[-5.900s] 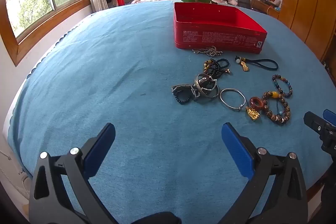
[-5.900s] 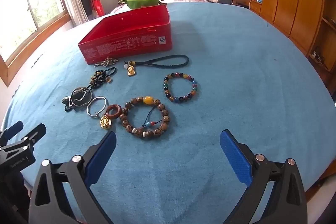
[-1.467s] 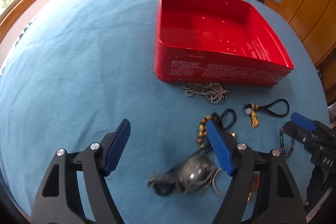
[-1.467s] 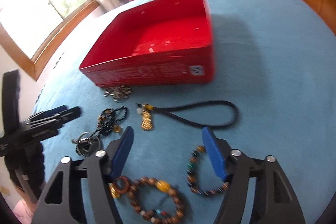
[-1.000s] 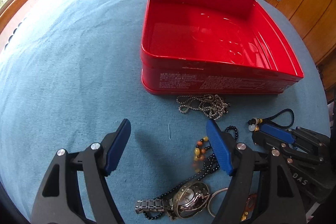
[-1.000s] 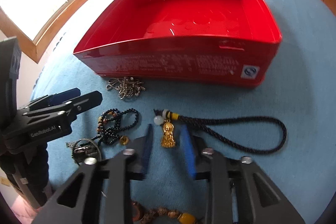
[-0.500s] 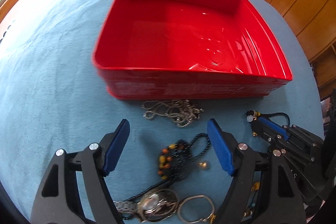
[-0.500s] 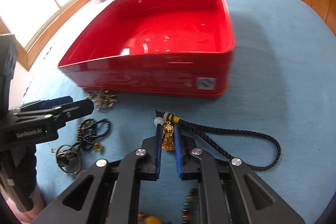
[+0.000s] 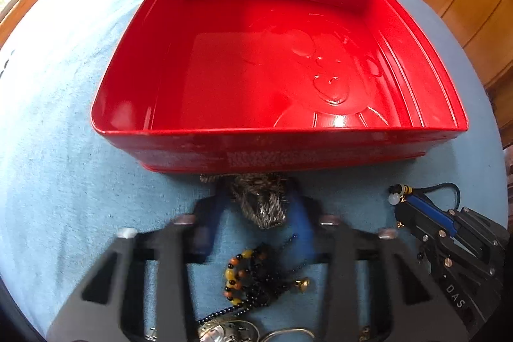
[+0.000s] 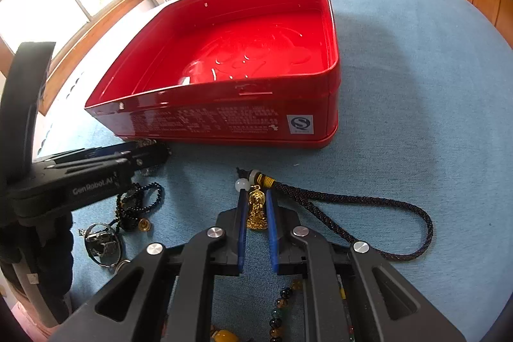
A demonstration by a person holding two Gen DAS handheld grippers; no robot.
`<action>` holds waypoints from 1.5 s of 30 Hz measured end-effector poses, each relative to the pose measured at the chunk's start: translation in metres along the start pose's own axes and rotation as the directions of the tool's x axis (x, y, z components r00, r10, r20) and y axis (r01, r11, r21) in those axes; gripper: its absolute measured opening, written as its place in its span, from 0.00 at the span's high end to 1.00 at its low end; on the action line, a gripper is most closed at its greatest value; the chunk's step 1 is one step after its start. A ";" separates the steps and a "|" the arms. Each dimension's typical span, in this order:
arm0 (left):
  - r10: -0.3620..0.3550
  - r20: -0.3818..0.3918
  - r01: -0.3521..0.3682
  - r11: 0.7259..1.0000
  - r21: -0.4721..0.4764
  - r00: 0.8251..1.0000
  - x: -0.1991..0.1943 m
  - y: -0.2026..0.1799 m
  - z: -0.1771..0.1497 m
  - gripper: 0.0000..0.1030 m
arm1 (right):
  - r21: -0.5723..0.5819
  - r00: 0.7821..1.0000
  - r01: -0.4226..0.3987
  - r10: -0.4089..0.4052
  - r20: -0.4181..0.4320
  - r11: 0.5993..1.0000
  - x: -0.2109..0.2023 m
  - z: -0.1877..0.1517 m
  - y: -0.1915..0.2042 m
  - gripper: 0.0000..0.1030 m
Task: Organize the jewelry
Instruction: 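Grasp the black cord with gold pendant with the right tool while the left tool grasps the silver chain, then lift the cord and chain and carry both over the red tin box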
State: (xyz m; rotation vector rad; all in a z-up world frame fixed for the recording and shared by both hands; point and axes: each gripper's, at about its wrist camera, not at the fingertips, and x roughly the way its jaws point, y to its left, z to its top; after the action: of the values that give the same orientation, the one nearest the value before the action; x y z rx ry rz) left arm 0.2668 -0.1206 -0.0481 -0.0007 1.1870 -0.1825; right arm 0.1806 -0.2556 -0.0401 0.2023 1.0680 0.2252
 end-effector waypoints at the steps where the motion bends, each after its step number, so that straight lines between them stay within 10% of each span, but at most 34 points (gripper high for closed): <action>1: -0.005 0.001 0.005 1.000 0.003 1.000 0.001 -0.001 0.000 0.73 | 0.000 1.000 0.000 0.000 0.000 1.000 0.000 0.000 0.000 0.89; 7: -0.074 0.039 0.073 0.997 0.013 0.997 -0.010 -0.005 -0.004 0.96 | 0.006 1.000 -0.016 0.016 0.004 1.000 -0.003 -0.001 -0.001 0.89; 31: -0.230 0.234 0.220 0.973 0.068 0.945 -0.114 0.016 -0.037 0.96 | -0.010 0.990 -0.072 0.072 0.118 0.997 -0.064 -0.006 -0.004 0.99; 45: -0.241 0.219 0.232 0.970 0.066 0.945 -0.114 0.022 -0.043 0.96 | 0.080 0.995 -0.071 0.076 -0.061 0.994 -0.006 0.000 -0.007 0.84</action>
State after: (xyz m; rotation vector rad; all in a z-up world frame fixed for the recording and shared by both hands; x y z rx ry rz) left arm 0.1893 -0.0782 0.0391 -0.1276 0.9532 -0.4078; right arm 0.1787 -0.2640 -0.0369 0.3062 1.1349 0.2585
